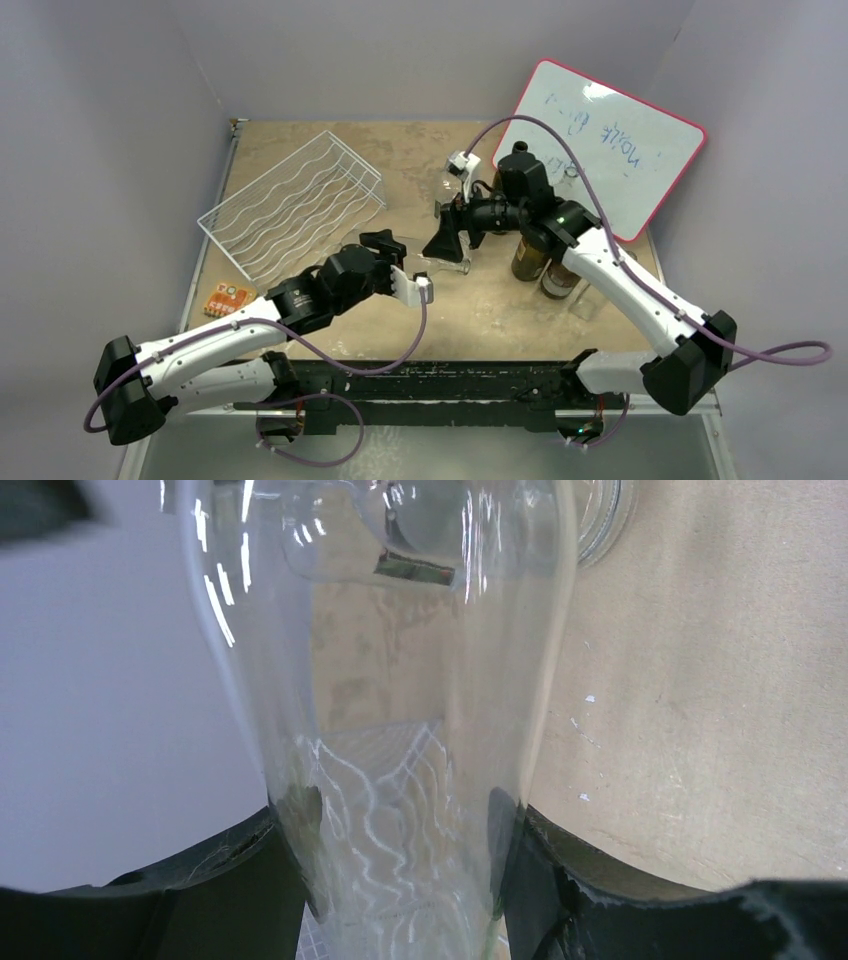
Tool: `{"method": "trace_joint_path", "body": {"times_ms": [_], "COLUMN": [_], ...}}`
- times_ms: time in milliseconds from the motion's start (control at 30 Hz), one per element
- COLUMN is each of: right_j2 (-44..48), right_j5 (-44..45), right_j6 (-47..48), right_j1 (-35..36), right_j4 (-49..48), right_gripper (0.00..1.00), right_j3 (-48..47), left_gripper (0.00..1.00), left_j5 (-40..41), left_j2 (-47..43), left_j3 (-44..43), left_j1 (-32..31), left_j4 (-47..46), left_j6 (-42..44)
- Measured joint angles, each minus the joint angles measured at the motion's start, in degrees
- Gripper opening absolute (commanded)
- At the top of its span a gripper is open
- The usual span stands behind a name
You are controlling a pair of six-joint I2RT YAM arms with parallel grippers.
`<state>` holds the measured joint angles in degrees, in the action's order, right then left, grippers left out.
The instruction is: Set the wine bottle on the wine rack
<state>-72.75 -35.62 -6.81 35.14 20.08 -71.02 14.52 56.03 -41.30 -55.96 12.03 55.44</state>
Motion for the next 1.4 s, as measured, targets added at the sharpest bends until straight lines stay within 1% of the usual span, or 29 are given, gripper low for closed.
{"method": "trace_joint_path", "body": {"times_ms": [267, 367, 433, 500, 600, 667, 733, 833, 867, 900, 933, 967, 1000, 1067, 1100, 1133, 1167, 1233, 1400], "right_j2": [-3.0, -3.7, -4.5, -5.3, -6.4, -6.8, -6.9, -7.1, -7.2, -7.3, -7.3, -7.3, -7.4, -7.5, -7.6, -7.6, -7.6, -7.6, -7.1], "right_j5": [-0.4, -1.0, -1.4, -1.4, -1.3, -1.5, -1.4, -1.4, -1.3, -1.1, -0.9, -0.7, -0.5, 0.0, 0.2, 0.5, 0.7, 1.6, 5.1], "right_j6": [-0.5, -0.7, -0.7, -0.7, -1.0, -0.7, -0.8, -0.8, -0.8, -0.8, -0.9, -0.9, -1.0, -1.1, -1.1, -1.2, -1.3, -1.5, -2.8], "right_j1": [3.9, 5.3, 6.1, 6.6, 7.0, 7.0, 7.3, 7.8, 8.0, 8.2, 8.4, 8.5, 8.7, 9.0, 9.0, 9.1, 9.2, 9.4, 10.6], "right_j4": [-2.4, -3.4, -3.9, -4.2, -4.5, -4.7, -5.0, -5.5, -5.7, -5.8, -5.9, -6.0, -6.1, -6.4, -6.5, -6.6, -6.6, -6.6, -7.1], "right_gripper": [0.85, 0.81, 0.76, 0.69, 0.56, 0.51, 0.50, 0.55, 0.56, 0.55, 0.52, 0.44, 0.32, 0.07, 0.00, 0.00, 0.00, 0.00, 0.00], "right_j3": [3.5, 4.4, 4.7, 4.9, 4.9, 5.0, 5.0, 5.0, 5.0, 5.0, 5.0, 5.0, 5.0, 5.0, 5.0, 5.0, 5.0, 5.0, 5.0], "left_gripper": [0.00, 0.00, 0.00, 0.00, 0.00, 0.00, 0.00, 0.00, 0.00, 0.00, 0.02, 0.04, 0.09, 0.21, 0.29, 0.36, 0.55, 0.64, 0.74], "left_j5": [-0.9, -0.8, -0.6, -0.4, -0.3, -0.2, 0.3, 1.0, 1.2, 1.4, 1.7, 1.9, 2.2, 2.7, 2.9, 3.0, 3.1, 3.3, 4.6], "left_j2": [-1.7, -1.7, -1.7, -1.7, -1.7, -1.7, -1.7, -1.7, -1.7, -1.7, -1.8, -1.8, -1.8, -1.9, -1.9, -1.9, -1.9, -2.0, -2.7], "left_j3": [0.7, 0.7, 0.7, 0.7, 0.7, 0.7, 0.7, 0.7, 0.7, 0.7, 0.7, 0.7, 0.7, 0.7, 0.7, 0.7, 0.7, 0.7, 0.4], "left_j1": [0.0, 0.0, 0.0, 0.0, 0.0, 0.0, 0.0, 0.0, 0.0, 0.0, 0.0, 0.0, -0.1, -0.1, -0.1, -0.1, -0.1, -0.3, -0.2], "left_j4": [-0.3, -0.3, -0.1, 0.3, 0.9, 1.3, 1.8, 2.0, 2.1, 2.3, 2.4, 2.5, 2.6, 2.9, 3.0, 3.1, 3.1, 3.5, 4.0], "left_j6": [1.3, 1.6, 2.6, 3.3, 4.3, 4.4, 4.5, 4.4, 4.4, 4.3, 4.3, 4.3, 4.2, 4.2, 4.2, 4.1, 4.0, 3.6, -0.3]}}
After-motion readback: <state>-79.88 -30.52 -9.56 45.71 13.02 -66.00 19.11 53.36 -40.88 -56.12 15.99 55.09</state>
